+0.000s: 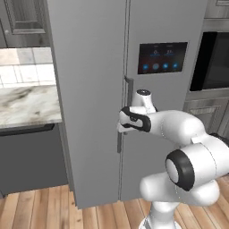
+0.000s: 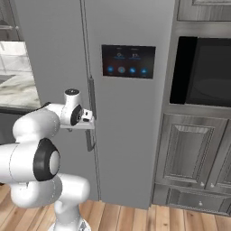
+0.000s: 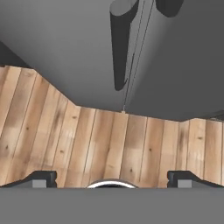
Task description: Take the lemon wedge from the fridge and place it on the plate with fish on the dining counter.
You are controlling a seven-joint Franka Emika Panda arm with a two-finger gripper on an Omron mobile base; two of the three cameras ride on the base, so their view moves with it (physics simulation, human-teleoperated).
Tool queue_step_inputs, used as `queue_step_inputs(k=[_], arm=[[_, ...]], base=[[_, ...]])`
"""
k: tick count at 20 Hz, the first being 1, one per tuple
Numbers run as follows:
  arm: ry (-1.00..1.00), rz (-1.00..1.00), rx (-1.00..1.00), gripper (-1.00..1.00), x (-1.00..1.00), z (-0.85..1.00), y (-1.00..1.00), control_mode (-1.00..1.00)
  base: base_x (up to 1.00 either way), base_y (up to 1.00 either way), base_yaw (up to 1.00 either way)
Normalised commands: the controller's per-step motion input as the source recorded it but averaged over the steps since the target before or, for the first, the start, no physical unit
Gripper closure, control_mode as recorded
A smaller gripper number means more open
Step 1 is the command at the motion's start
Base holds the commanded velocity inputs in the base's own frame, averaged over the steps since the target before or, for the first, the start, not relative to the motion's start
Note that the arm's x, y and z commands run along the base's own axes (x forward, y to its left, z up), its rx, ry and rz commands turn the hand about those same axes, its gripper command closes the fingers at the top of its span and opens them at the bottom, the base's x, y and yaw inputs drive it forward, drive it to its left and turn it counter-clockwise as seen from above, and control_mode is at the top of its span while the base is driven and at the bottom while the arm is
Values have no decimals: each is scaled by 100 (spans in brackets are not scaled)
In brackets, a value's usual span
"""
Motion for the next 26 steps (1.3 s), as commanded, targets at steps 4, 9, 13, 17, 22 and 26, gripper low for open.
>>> queue_step_inputs(k=[4,9,13,17,22,26], arm=[[0,0,0,-100,47,-8,0,-100],[0,0,0,-100,44,-19,2,-100],[0,0,0,-100,21,-31,8,-100],[0,0,0,-100,5,-45,8,-100],[-1,0,0,-100,11,-36,3,-100],[-5,0,0,-100,32,-28,2,-100]], base=[[0,0,0],[0,0,0],[0,0,0],[0,0,0],[0,0,0],[0,0,0]])
